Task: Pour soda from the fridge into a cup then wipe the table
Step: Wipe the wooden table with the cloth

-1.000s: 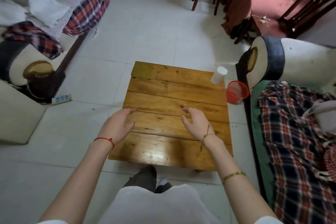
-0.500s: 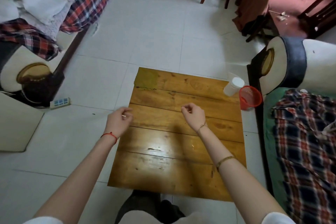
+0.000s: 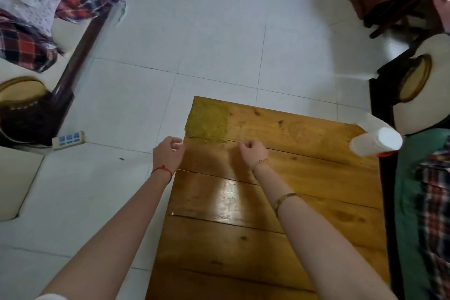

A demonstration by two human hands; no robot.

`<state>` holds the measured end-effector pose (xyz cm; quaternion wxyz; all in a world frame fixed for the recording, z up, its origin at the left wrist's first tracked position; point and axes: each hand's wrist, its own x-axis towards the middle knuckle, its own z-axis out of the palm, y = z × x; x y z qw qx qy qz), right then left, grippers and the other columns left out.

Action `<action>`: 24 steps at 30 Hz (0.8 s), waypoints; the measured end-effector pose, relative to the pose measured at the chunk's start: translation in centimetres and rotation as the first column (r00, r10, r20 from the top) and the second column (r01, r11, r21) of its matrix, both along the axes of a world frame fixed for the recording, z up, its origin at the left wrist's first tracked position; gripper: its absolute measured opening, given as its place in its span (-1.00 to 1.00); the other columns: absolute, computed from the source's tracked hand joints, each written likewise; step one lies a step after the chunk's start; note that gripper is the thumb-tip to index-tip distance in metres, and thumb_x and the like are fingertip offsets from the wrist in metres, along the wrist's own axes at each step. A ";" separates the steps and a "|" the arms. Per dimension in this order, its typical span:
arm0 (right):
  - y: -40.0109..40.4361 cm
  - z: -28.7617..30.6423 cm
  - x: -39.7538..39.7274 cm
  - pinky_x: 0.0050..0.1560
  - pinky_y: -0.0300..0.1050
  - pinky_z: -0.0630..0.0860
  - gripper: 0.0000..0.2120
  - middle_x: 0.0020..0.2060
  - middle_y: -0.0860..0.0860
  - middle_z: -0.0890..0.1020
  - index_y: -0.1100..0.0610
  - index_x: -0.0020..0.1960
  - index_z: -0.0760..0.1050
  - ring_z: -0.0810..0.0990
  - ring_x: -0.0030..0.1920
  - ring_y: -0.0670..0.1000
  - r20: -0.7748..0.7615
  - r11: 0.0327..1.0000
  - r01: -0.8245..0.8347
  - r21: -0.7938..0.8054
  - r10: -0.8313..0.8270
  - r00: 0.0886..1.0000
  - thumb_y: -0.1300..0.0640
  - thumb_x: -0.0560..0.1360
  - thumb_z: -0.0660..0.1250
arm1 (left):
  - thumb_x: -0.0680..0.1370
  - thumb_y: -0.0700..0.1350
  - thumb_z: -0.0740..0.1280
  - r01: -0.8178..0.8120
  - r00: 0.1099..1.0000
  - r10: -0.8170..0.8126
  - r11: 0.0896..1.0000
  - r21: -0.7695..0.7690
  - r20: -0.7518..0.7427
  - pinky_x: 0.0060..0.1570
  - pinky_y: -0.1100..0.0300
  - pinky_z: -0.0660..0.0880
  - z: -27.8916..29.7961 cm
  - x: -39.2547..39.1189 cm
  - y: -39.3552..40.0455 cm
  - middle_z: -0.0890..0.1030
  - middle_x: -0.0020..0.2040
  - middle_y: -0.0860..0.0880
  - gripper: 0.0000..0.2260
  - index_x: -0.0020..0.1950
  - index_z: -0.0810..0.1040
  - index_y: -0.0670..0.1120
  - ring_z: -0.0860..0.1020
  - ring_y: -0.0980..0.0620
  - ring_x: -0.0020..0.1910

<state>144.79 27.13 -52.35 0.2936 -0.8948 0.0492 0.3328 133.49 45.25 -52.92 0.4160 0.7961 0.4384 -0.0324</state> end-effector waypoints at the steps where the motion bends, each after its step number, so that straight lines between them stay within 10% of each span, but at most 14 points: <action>1: 0.8 -1.5 0.9 0.04 -0.13 0.43 -0.85 -0.18 0.04 0.55 0.07 -0.11 0.50 0.54 -0.06 0.09 0.000 1.000 -0.001 -0.001 0.001 1.000 0.03 0.56 0.23 | 0.59 -0.15 0.31 -0.009 1.000 0.009 1.000 -0.003 -0.012 0.04 0.17 0.44 -1.3 0.9 0.5 0.64 0.14 -0.20 -0.75 0.23 0.57 -0.22 0.59 -0.12 0.08; 20: 6.9 -11.4 6.2 -0.07 0.00 0.63 -0.72 -0.40 -0.01 0.49 0.08 -0.37 0.42 0.51 -0.29 0.00 0.011 0.998 0.070 -0.002 -0.070 0.997 0.14 0.49 0.37 | 0.51 0.00 0.45 -0.125 0.987 0.127 0.992 0.029 -0.101 0.15 0.01 0.50 -11.9 8.8 3.6 0.66 0.10 -0.17 -0.62 0.21 0.51 -0.19 0.59 -0.15 0.14; 24: 6.5 -11.4 6.1 -0.14 -0.11 0.58 -0.93 -0.27 0.01 0.54 0.16 -0.13 0.56 0.50 -0.23 -0.03 -0.033 0.992 0.098 0.075 -0.096 0.995 0.16 0.48 0.38 | 0.50 -0.01 0.46 -0.104 0.992 0.110 0.991 0.088 -0.059 0.00 0.13 0.47 -11.9 8.7 3.6 0.65 0.04 -0.16 -0.72 0.07 0.57 -0.18 0.59 -0.12 0.08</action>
